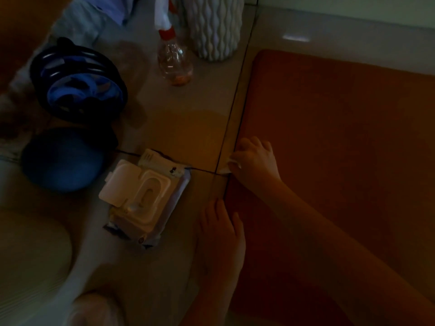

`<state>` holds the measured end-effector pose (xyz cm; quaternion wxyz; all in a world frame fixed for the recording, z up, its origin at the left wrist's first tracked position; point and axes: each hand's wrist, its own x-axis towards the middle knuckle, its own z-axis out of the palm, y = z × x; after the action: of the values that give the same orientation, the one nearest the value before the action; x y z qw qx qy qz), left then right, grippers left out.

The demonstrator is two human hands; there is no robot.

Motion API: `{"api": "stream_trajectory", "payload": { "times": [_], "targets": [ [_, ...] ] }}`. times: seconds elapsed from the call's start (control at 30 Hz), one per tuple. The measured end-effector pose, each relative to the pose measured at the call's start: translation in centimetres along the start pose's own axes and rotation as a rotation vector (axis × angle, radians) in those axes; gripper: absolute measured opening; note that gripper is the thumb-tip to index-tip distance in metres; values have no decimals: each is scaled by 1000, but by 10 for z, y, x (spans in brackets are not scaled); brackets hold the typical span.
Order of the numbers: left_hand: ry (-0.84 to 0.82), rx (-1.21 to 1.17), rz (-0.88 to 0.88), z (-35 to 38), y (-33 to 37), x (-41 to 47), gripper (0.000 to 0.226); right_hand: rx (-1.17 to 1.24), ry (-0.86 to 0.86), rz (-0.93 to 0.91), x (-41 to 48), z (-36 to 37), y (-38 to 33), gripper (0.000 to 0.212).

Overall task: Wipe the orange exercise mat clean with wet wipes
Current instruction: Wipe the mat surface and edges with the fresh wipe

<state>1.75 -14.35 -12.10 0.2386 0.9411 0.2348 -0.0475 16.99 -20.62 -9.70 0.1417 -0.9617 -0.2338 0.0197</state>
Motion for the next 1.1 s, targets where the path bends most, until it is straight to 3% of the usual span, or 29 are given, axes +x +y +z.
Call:
{"api": "stream_trajectory", "payload": {
  "times": [0.2,0.43,0.53,0.7,0.8,0.93,1.1],
  "targets": [
    [41,49,-1,12,-1,0,51,-95,-12,49,56,-5,26,25],
    [105,18,10,16,-2,0,46,-143,-27,168,110,-17,48,26],
    [71,-22,-8,16,-2,2,44,-58,-101,86,92,-10,43,24],
    [123,-57,-20,14,9,8,45,134,137,56,70,10,52,11],
    [147,-116,-127,12,41,54,59,140,163,47,73,14,50,12],
    [177,-17,-139,14,69,101,50,167,185,30,73,19,55,14],
    [214,79,-136,20,66,99,47,140,163,5,80,16,59,18]
  ]
}}
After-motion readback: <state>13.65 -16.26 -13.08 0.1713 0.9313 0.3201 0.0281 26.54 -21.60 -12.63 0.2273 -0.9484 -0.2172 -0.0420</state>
